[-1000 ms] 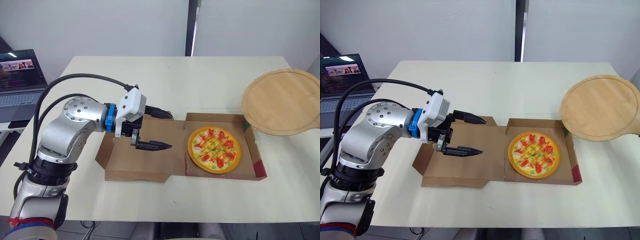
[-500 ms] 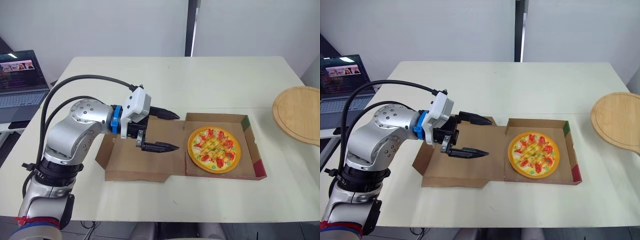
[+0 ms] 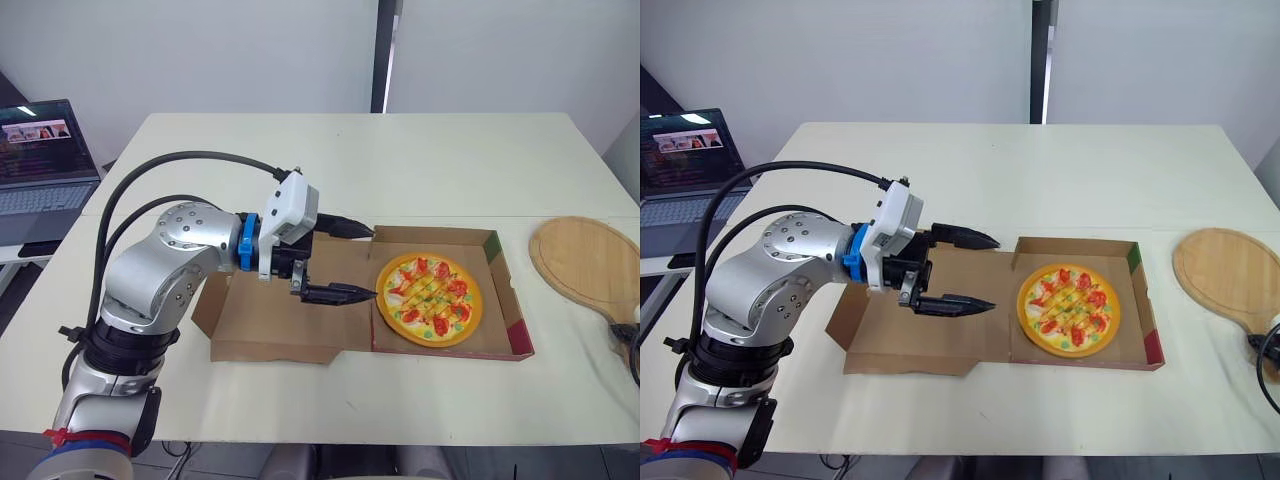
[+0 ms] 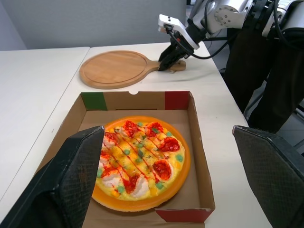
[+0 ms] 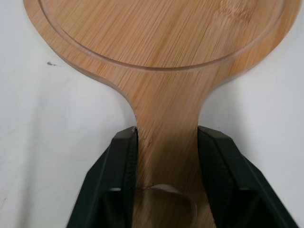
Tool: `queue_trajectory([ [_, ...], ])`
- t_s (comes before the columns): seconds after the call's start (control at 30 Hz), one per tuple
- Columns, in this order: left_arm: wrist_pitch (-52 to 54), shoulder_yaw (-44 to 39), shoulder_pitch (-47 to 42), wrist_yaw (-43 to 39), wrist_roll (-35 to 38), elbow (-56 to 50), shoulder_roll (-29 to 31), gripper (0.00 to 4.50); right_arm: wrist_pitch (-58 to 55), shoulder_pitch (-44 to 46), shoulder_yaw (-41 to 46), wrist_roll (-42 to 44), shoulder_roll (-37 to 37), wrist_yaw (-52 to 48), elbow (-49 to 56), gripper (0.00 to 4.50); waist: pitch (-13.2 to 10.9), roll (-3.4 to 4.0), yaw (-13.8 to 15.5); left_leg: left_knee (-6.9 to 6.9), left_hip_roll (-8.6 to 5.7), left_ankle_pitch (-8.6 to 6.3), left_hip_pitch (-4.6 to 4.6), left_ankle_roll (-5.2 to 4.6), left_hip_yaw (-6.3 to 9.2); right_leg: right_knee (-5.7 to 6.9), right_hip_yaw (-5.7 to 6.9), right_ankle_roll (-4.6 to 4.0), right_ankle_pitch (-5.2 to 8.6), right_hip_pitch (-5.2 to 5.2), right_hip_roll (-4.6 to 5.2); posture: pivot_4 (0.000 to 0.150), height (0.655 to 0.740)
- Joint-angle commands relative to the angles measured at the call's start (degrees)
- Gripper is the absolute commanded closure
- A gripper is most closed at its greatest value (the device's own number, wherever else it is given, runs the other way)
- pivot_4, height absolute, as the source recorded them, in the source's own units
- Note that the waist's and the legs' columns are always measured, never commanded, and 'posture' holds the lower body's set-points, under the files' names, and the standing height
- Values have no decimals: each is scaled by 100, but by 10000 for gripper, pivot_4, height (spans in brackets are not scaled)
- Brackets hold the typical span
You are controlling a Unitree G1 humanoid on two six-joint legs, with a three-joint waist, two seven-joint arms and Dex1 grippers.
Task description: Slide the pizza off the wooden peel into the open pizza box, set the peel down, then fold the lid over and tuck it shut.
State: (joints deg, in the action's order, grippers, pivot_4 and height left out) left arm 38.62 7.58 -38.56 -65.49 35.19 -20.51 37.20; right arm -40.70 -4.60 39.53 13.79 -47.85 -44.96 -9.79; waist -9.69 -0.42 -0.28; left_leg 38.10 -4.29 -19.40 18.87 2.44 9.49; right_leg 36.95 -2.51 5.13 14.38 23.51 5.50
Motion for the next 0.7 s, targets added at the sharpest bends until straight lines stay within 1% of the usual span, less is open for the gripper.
queue_trajectory([
  [0.03, -2, -66, 13, 133, 45, -258, 13, 0, 85, -162, 174, 122, -216, -25, 122, 12685, 0, 0, -2, 0, 0, 0, 0, 0, 0, 0, 0, 0, 0, 0, 0, 1500, 7400],
  [0.07, 12, -93, 37, 175, 51, -277, 21, 0, 99, -253, 227, 162, -234, -49, 182, 9794, 0, 0, 0, 0, 0, 0, 0, 0, 1, 0, 1, 0, 0, 0, 0, 1500, 7400],
  [0.1, 22, -122, 67, 211, 59, -300, 41, 0, 114, -355, 299, 221, -254, -91, 267, 5652, 0, 0, 1, -1, 0, 0, 0, 0, 1, 0, 1, 0, 0, 0, -1, 1500, 7400],
  [0.13, 31, -165, 112, 253, 63, -323, 70, 0, 175, -493, 382, 248, -279, -143, 381, 2432, 0, 0, 2, -1, 1, 0, 0, 0, 2, 0, 1, 0, 0, 0, 0, 1500, 7400],
  [0.17, 36, -225, 177, 311, 57, -341, 106, 0, 214, -623, 496, 303, -290, -204, 534, 172, 1, 1, 5, -1, 0, 0, 1, 0, 1, 0, 1, 0, 0, 0, 0, 1500, 7400],
  [0.3, 37, -572, 577, 591, 88, -444, 253, 0, 606, -1006, 747, 368, -340, -342, 1316, 172, 1, 2, -30, -1, 1, 0, -3, 0, -2, 1, -2, 1, 0, -1, -1, 1500, 7400],
  [0.4, 141, -1020, 1108, 902, 309, -667, 260, 0, 1015, -952, 698, 369, -372, -341, 1730, 172, 1, 2, -83, 0, 7, 0, -6, 0, -8, 0, -4, 2, 0, -1, -4, 1500, 7400],
  [0.5, 45, -1475, 1887, 1235, 313, -904, 243, 0, 1326, -622, 523, 387, -412, -254, 1983, 172, 2, 3, -120, -1, 10, 0, -8, 0, -6, 1, -4, 2, 0, -2, -7, 1500, 7400],
  [0.6, -106, -2154, 2866, 1671, 501, -1127, -49, 0, 1447, -364, 169, 566, -596, -604, 2339, 172, 2, 3, -115, -2, 10, -1, -6, 1, -1, -1, -2, 1, 0, -2, -7, 1500, 7400],
  [0.7, -149, -2612, 3733, 1930, 619, -1310, -242, 0, 1651, -78, -185, 675, -836, -910, 2531, 172, 0, -2, -104, -1, 11, -1, -3, 0, 2, -3, 1, 0, -1, -1, -6, 1500, 7400],
])
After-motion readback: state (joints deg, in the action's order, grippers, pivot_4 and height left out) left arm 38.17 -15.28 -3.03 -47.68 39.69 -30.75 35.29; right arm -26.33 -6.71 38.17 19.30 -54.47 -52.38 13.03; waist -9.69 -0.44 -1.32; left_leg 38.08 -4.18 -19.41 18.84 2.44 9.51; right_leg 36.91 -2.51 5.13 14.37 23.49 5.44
